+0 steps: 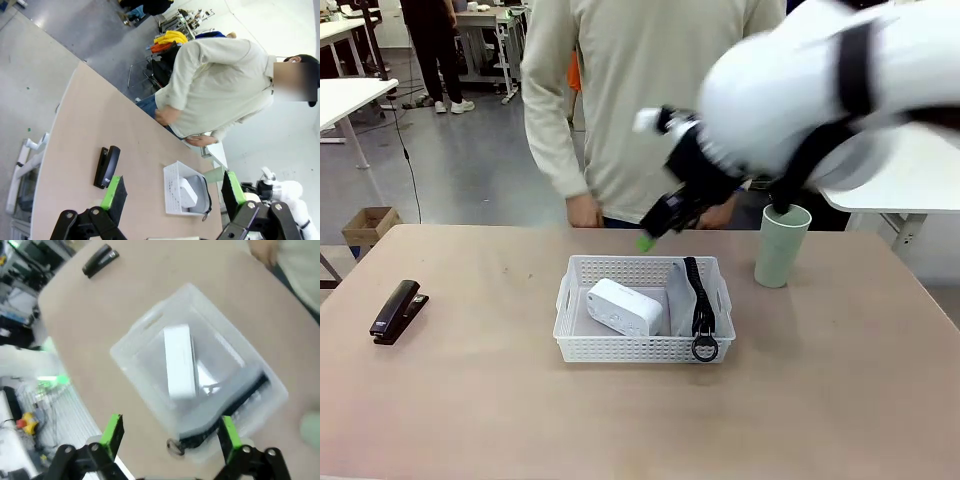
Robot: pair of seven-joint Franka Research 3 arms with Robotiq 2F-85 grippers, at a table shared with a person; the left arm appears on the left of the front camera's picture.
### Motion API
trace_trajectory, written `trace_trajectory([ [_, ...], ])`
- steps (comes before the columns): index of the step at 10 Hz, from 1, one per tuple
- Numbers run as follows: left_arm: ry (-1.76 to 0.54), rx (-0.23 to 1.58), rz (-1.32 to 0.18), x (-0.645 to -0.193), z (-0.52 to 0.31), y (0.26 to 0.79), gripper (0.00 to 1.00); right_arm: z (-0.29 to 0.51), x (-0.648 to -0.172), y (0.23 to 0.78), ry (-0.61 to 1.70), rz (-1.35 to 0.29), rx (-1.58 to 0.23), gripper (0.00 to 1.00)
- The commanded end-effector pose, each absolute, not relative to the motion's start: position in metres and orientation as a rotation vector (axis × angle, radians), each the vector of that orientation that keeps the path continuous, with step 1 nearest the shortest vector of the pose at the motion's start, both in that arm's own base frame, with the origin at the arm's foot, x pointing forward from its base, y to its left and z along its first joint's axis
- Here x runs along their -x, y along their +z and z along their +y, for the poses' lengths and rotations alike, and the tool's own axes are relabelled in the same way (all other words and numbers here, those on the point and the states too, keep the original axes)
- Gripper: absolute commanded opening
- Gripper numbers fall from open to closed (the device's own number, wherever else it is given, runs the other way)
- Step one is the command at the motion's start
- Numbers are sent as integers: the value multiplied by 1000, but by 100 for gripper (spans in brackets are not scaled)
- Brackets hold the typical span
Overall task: Efficiently arrange items inside the basket to fit them all.
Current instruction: Pick up the Digital clock and place it inside the Organizing basket.
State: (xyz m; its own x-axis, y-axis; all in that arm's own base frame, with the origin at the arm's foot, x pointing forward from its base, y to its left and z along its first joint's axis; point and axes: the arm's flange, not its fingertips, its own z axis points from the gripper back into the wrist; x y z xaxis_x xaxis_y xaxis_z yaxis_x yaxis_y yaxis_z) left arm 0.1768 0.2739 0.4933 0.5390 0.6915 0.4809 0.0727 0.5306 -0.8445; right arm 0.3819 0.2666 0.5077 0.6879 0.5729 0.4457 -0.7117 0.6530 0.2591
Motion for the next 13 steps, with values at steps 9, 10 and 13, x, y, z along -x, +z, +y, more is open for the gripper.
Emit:
trace_trajectory([
  [9, 421, 960, -974, -179, 273, 493, 100, -131, -157, 499, -917, -432, -1018, 100],
  [10, 421, 960, -974, -179, 273, 493, 100, -139, -150, 484, -931, -421, -1063, 100],
  [13, 421, 960, -974, -179, 273, 493, 100, -198, -154, 535, -815, -362, -986, 100],
])
